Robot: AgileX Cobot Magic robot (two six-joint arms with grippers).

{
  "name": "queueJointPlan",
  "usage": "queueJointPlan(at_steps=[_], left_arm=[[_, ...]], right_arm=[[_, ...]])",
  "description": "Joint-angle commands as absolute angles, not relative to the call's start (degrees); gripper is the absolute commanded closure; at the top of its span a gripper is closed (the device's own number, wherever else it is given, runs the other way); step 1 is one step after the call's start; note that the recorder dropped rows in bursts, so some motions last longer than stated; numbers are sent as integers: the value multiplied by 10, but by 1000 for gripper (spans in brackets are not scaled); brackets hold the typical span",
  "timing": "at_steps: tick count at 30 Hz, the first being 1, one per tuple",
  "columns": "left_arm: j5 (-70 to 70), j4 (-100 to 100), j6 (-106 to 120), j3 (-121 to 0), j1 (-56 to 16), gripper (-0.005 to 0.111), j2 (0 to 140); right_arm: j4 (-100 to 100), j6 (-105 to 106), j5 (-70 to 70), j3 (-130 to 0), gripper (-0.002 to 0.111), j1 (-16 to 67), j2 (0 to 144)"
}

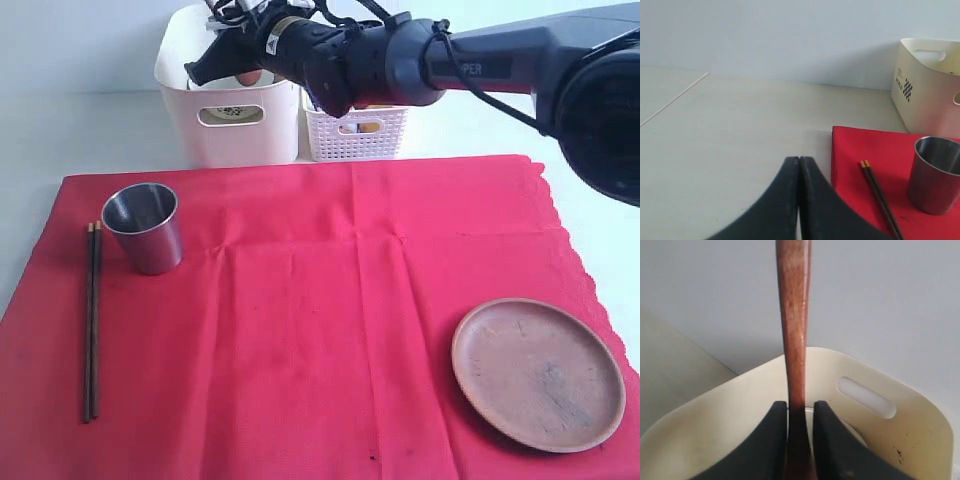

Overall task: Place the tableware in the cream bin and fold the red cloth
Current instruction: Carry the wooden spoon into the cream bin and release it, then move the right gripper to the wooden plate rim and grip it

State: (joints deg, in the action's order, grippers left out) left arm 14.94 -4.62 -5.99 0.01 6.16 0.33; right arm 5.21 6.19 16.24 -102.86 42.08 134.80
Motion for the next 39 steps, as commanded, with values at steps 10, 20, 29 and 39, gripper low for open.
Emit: queueJointPlan(at_steps=[10, 20, 29, 39], left_arm=[[146, -42, -60, 0, 57, 106, 2], [146, -42, -60, 0, 57, 106, 2], [146, -42, -60, 0, 57, 106, 2], [146, -42, -60, 0, 57, 106, 2]], right_arm=[[44, 59, 176, -1033, 61, 415, 1357], [47, -53, 86, -1033, 61, 414, 1308], [48, -55, 23, -1033, 61, 414, 1253], [51, -41, -90, -1033, 81, 414, 1208]])
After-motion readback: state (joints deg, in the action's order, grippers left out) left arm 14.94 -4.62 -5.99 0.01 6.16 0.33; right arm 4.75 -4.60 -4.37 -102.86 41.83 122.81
